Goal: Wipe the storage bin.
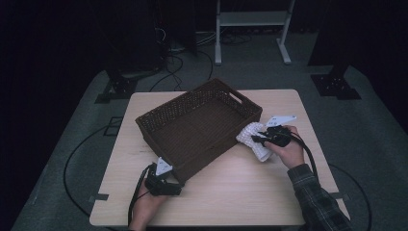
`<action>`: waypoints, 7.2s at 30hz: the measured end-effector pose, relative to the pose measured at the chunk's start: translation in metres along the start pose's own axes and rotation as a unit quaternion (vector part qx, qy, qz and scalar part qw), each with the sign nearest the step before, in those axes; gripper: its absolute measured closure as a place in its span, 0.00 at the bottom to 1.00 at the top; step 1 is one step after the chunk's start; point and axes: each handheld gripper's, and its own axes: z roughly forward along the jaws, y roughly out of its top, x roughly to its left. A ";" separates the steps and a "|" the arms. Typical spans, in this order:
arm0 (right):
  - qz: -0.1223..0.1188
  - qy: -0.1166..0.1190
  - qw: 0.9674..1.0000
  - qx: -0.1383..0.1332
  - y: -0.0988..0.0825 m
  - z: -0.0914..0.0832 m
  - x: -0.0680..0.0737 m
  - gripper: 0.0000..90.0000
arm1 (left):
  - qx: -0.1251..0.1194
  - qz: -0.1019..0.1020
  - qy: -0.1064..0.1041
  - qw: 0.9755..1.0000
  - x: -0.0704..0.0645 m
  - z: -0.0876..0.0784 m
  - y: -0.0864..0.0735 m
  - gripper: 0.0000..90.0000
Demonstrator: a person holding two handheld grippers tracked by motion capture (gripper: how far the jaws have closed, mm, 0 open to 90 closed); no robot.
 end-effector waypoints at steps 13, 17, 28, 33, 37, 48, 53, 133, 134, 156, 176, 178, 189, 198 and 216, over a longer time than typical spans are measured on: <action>-0.007 0.002 0.999 -0.033 0.010 -0.018 0.006 0.86 | 0.000 0.000 0.000 1.000 0.000 0.000 0.000 0.11; -0.013 0.002 0.999 -0.043 0.015 -0.024 0.009 0.86 | 0.000 0.000 0.000 1.000 0.000 0.000 0.000 0.11; -0.030 0.004 0.997 -0.075 0.026 -0.040 0.020 0.86 | -0.001 -0.001 0.000 1.000 0.000 0.000 0.000 0.11; -0.035 0.005 0.996 -0.078 0.027 -0.042 0.022 0.86 | -0.001 -0.001 0.000 1.000 0.000 0.000 0.000 0.11; -0.042 0.003 0.997 -0.058 0.025 -0.032 0.025 0.86 | -0.001 0.000 0.001 1.000 0.000 0.000 0.000 0.11; -0.038 0.012 0.999 -0.025 0.014 -0.009 0.026 0.86 | 0.000 0.000 0.000 1.000 0.000 0.000 0.000 0.11; -0.036 0.015 0.999 0.004 0.005 0.005 0.023 0.86 | 0.000 0.000 0.000 1.000 0.000 0.000 0.000 0.11; -0.057 0.081 0.995 0.004 0.013 0.019 0.063 0.86 | -0.001 -0.001 0.000 1.000 0.000 0.000 0.000 0.11; -0.058 0.082 0.995 0.006 0.012 0.021 0.063 0.85 | -0.001 -0.001 0.000 1.000 0.000 0.000 0.000 0.11; -0.069 0.094 0.991 0.067 -0.006 0.053 0.073 0.85 | 0.000 0.000 0.000 1.000 0.000 0.000 0.000 0.11; -0.064 0.108 0.992 -0.020 0.018 0.018 0.083 0.86 | -0.001 0.000 0.000 1.000 0.000 0.000 0.000 0.11; -0.068 0.108 0.991 -0.029 0.021 0.013 0.085 0.86 | -0.001 0.000 0.000 1.000 0.000 0.000 0.000 0.11; -0.076 0.106 0.989 -0.065 0.032 -0.006 0.091 0.86 | 0.001 -0.001 -0.001 1.000 0.000 0.000 0.000 0.11; -0.076 0.111 0.987 -0.085 0.035 -0.014 0.092 0.86 | 0.001 0.000 -0.001 1.000 0.000 0.000 0.000 0.11; -0.090 0.135 0.985 -0.049 0.029 0.013 0.108 0.86 | 0.000 -0.001 -0.001 1.000 0.000 0.000 0.000 0.11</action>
